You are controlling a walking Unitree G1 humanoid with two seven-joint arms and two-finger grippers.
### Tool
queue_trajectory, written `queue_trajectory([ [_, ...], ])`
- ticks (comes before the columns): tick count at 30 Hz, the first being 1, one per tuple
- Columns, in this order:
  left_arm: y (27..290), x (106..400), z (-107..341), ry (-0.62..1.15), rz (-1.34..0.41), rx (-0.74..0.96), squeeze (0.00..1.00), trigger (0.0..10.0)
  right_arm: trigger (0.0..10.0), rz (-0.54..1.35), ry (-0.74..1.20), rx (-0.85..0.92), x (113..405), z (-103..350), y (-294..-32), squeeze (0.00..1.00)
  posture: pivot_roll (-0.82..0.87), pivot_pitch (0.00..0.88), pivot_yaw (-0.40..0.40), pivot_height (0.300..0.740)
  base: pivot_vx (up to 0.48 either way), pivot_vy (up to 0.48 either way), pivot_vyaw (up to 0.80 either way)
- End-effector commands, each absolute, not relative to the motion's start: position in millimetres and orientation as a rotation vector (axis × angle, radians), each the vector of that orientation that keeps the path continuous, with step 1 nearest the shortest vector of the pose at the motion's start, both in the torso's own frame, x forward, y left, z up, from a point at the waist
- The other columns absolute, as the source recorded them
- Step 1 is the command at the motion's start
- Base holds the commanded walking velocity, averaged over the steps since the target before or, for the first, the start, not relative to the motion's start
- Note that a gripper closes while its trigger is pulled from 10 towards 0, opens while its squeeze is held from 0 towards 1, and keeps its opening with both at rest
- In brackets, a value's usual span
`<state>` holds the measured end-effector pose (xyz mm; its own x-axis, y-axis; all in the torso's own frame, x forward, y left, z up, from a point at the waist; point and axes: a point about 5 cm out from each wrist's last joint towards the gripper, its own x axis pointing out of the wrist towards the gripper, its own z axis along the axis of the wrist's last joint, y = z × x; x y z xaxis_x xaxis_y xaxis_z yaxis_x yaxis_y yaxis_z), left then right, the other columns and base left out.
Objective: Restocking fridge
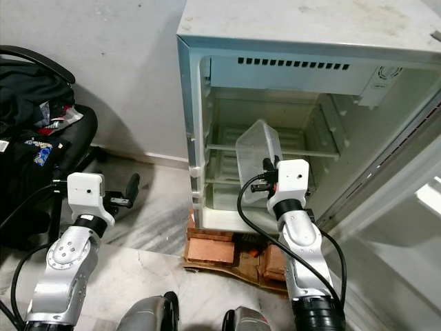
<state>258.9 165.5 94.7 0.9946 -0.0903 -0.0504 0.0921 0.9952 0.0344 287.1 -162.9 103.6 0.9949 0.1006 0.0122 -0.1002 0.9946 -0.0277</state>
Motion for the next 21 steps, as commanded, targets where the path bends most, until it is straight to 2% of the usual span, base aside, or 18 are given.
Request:
queue_trajectory([
  [1, 166.3, 256.6, 95.0, 0.051, -0.09, 0.034, 0.0, 10.0, 10.0, 0.111, 0.0, -0.021, 286.0, 100.6, -162.4, 0.0, 0.06, 0.133, -0.046, 0.74, 0.352, 0.0, 0.0],
  [13, 166.2, 256.9, 94.4, 0.061, -0.088, 0.036, 0.0, 10.0, 10.0, 0.118, 0.009, -0.02, 284.6, 98.6, -161.6, 0.0, 0.06, 0.137, -0.042, 0.74, 0.338, 0.0, 0.0],
  [21, 167.3, 256.9, 94.9, 0.06, -0.084, 0.037, 0.0, 10.0, 10.0, 0.109, 0.02, -0.016, 285.1, 96.2, -165.0, 0.0, 0.06, 0.139, -0.041, 0.74, 0.0, 0.0, 0.0],
])
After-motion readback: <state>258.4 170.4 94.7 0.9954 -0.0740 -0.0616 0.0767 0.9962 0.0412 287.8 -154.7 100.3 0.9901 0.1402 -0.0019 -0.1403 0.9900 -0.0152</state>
